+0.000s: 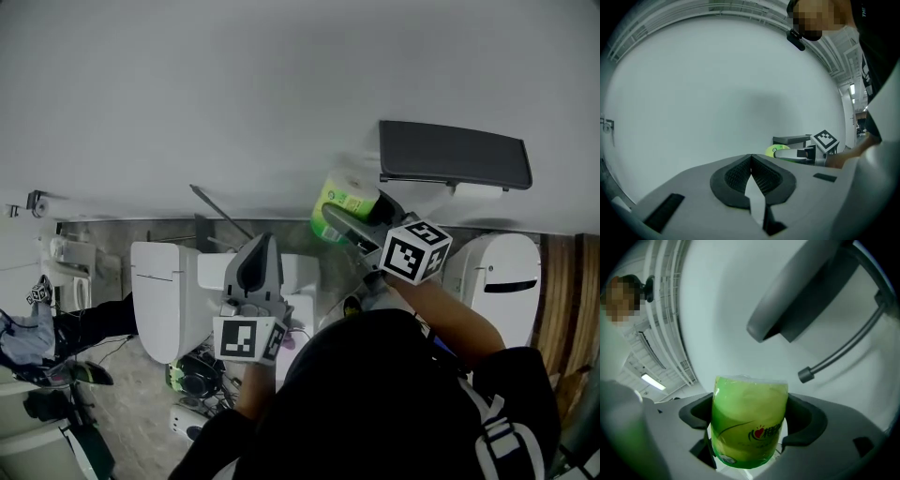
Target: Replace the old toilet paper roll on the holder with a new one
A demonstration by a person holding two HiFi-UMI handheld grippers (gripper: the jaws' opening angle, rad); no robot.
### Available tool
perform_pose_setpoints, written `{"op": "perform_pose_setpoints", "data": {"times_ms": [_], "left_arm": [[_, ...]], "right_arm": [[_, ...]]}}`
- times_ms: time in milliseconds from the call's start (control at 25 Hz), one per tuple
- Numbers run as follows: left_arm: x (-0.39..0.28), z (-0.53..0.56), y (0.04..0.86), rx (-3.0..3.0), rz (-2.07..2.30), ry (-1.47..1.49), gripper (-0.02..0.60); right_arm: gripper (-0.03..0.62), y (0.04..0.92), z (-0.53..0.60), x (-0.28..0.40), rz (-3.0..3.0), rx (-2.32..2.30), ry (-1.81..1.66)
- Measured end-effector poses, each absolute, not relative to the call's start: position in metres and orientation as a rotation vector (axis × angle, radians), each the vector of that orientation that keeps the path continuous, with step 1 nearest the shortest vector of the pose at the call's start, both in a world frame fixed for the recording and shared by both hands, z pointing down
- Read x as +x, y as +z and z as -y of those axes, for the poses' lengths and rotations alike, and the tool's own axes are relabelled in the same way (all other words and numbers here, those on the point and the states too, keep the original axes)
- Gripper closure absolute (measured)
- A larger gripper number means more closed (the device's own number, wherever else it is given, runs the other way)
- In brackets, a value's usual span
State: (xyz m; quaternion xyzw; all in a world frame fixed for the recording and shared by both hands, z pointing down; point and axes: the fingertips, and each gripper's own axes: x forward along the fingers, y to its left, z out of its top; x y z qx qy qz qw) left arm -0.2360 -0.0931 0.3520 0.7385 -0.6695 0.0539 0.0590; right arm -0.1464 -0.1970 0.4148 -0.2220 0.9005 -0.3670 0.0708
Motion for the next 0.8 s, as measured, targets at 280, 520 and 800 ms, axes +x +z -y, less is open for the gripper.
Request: {"op": "perform_pose_setpoints", "data": {"times_ms": [280, 520, 800], "left_arm": [[-0.231, 0.101, 0.353, 2.269, 1.993, 0.183, 0.558], [-0.226, 0.105, 0.354, 2.266, 1.980, 0.198, 0.558], [-0.224, 0.108, 0.352, 2.281, 1.969, 0.202, 0.558]], "right_arm": [[0.148, 0.445, 0.220, -0.137, -2.493, -0.796, -1.334], [0.148, 0.448, 0.235, -0.122, -2.278, -0.838, -1.413], [0.148, 0.446, 0.238, -0.117, -2.153, -0.847, -1.479]]}}
